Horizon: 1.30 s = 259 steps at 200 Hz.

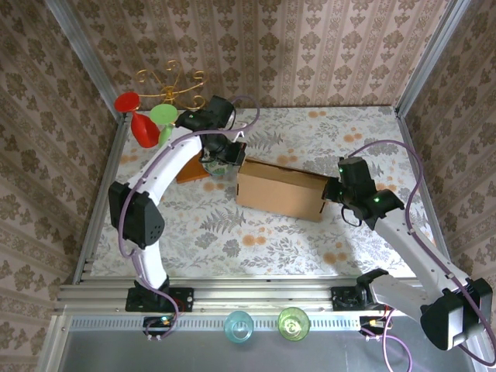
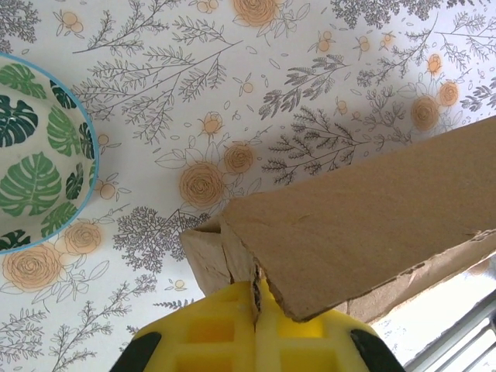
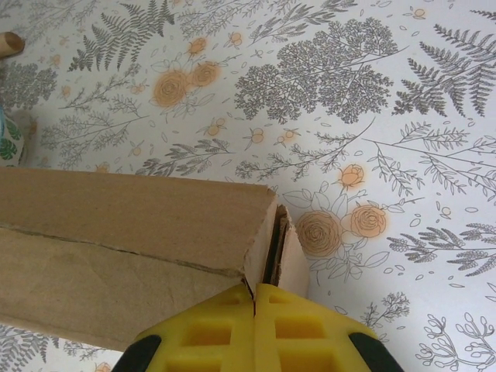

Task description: Fold the paper box

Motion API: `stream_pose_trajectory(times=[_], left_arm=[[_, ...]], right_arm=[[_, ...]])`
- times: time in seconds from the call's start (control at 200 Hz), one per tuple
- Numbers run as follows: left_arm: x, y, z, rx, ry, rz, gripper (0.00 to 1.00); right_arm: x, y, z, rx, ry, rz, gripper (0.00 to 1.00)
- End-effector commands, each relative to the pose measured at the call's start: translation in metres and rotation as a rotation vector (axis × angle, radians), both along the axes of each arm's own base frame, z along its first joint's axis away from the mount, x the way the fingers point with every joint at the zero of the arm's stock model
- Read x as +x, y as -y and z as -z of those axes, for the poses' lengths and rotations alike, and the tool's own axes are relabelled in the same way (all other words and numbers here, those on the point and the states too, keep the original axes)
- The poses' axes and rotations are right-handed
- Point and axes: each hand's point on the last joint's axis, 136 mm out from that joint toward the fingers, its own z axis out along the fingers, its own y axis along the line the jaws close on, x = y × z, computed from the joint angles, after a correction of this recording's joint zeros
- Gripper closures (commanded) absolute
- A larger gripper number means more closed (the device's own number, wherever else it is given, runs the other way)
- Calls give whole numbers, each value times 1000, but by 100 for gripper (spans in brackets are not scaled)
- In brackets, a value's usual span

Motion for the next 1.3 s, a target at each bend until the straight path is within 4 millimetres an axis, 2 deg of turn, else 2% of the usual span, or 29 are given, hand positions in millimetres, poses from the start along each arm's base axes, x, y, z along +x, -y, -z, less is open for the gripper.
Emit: stream_pose_trajectory(times=[0.0, 0.785, 1.145, 1.29], left_arm=[[-16, 4, -1, 0, -96, 5, 100], [-21, 6, -13, 14, -221, 3, 100], [-19, 8, -22, 2, -248, -6, 100], [-19, 7, -24, -8, -256, -6, 100]], right_arm=[[-9, 1, 9, -37, -55, -5, 100], [-12, 2, 12, -112, -61, -6, 100], [-8, 3, -2, -137, -33, 3, 100], [-7, 3, 1, -142, -46, 5, 100]])
